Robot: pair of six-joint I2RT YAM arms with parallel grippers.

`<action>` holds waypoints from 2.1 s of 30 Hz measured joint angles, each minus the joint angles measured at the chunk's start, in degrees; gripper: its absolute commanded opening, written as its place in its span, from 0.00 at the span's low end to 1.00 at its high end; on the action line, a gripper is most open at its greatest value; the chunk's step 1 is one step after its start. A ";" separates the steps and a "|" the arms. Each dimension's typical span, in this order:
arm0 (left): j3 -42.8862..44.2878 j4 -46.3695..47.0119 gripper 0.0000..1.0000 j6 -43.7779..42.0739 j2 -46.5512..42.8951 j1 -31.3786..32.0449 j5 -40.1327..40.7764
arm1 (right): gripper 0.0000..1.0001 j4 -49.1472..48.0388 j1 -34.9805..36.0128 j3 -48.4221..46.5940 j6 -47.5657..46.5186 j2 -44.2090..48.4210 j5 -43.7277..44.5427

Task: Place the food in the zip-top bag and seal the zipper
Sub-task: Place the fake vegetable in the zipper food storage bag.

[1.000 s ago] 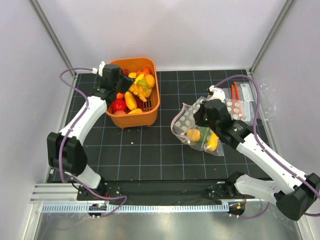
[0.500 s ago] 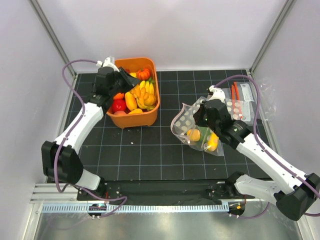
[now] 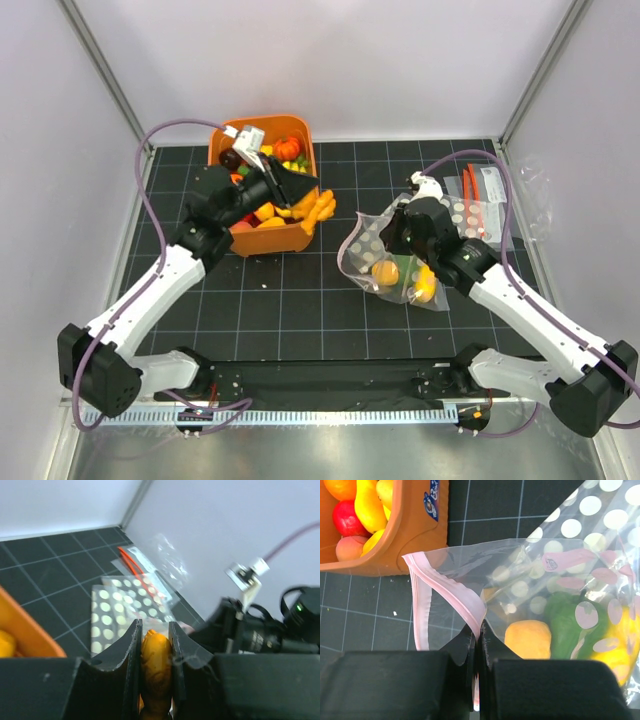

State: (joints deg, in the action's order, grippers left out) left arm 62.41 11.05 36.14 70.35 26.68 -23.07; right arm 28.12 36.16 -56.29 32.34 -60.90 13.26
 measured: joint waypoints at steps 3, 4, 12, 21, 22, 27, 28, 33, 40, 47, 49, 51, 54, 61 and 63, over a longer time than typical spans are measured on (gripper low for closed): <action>-2.62 1.81 0.00 -3.13 -1.03 5.18 1.44 | 0.01 -0.31 0.00 0.00 0.00 -0.26 -1.29; -3.74 2.56 0.00 -4.11 -1.16 7.02 2.32 | 0.01 -0.31 0.00 0.00 0.02 -0.28 -1.75; -8.66 7.85 0.00 -8.39 0.17 16.28 7.19 | 0.01 -0.28 0.00 0.00 1.57 0.24 -4.96; -8.66 11.34 0.00 -8.09 3.32 24.70 21.35 | 0.01 -1.68 -0.39 1.16 8.90 5.49 -7.91; -8.66 11.69 0.00 -8.09 3.58 25.20 23.04 | 0.01 -2.12 -0.35 1.25 9.81 5.95 -8.20; -8.72 15.10 0.00 -8.17 5.31 27.82 32.17 | 0.01 -3.32 -0.28 1.25 13.53 7.67 -8.41; -8.70 16.06 0.00 -8.17 6.05 28.13 33.40 | 0.01 -3.43 -0.28 1.25 14.19 7.87 -8.41; -8.09 19.06 0.09 -8.15 13.11 29.90 38.84 | 0.01 -3.72 -0.26 1.25 16.41 8.28 -8.15; -7.98 19.45 0.95 -7.37 20.46 30.97 41.03 | 0.01 -2.80 -0.26 1.25 17.38 12.04 -4.57; -5.01 14.29 0.94 -6.36 16.63 31.17 40.00 | 0.01 -1.46 0.04 1.36 16.33 14.01 -0.17; -4.26 11.72 0.94 -5.99 14.82 31.17 39.71 | 0.01 -1.29 0.13 1.64 15.85 14.43 0.55; -4.07 8.94 0.94 -5.22 12.68 31.17 38.93 | 0.01 -1.16 0.24 2.23 15.04 14.78 2.08; -2.84 3.23 0.93 -4.31 9.64 31.61 37.81 | 0.01 -1.09 0.39 3.17 14.03 14.91 3.13; -0.39 -5.16 1.00 -3.78 6.73 31.65 35.45 | 0.01 -1.03 0.20 3.52 11.21 14.34 5.07; -0.22 -6.95 1.00 -4.70 6.08 31.65 35.63 | 0.01 -1.09 0.22 3.52 10.40 13.84 5.01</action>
State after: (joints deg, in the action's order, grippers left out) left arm 62.19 4.10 31.44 76.42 58.33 12.56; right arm 27.03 36.38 -52.77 42.74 -47.07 18.26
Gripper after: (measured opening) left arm 0.988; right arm 0.067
